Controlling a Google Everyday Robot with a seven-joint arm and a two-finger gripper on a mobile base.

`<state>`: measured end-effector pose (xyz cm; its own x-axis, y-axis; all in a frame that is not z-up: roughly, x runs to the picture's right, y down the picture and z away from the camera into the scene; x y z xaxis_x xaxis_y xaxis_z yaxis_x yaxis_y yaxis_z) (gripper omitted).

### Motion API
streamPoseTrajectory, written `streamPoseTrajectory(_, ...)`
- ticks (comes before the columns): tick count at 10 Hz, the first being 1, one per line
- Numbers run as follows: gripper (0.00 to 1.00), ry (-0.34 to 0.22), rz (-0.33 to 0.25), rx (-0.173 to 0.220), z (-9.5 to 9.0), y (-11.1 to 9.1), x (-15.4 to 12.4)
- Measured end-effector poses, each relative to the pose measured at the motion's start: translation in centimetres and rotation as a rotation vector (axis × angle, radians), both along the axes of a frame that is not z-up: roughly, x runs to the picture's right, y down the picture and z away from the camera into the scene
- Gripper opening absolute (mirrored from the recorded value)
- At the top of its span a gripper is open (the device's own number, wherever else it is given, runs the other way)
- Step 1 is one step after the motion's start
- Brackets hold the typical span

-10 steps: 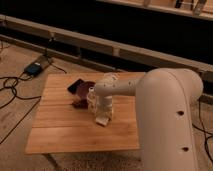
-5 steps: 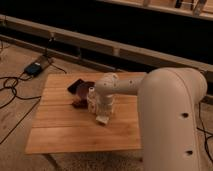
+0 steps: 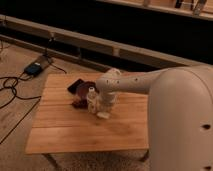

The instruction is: Place the white sponge in the ceramic bowl

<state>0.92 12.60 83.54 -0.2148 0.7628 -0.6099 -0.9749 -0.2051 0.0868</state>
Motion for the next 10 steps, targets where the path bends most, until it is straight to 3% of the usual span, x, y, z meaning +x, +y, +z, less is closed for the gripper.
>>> streamPoseTrajectory(5,0.0,0.003,-0.071,0.057,-2.5,-4.6,0.6)
streamPoseTrajectory(10,0.0,0.01,-0.148,0.082,-1.5,-9.6,2.2)
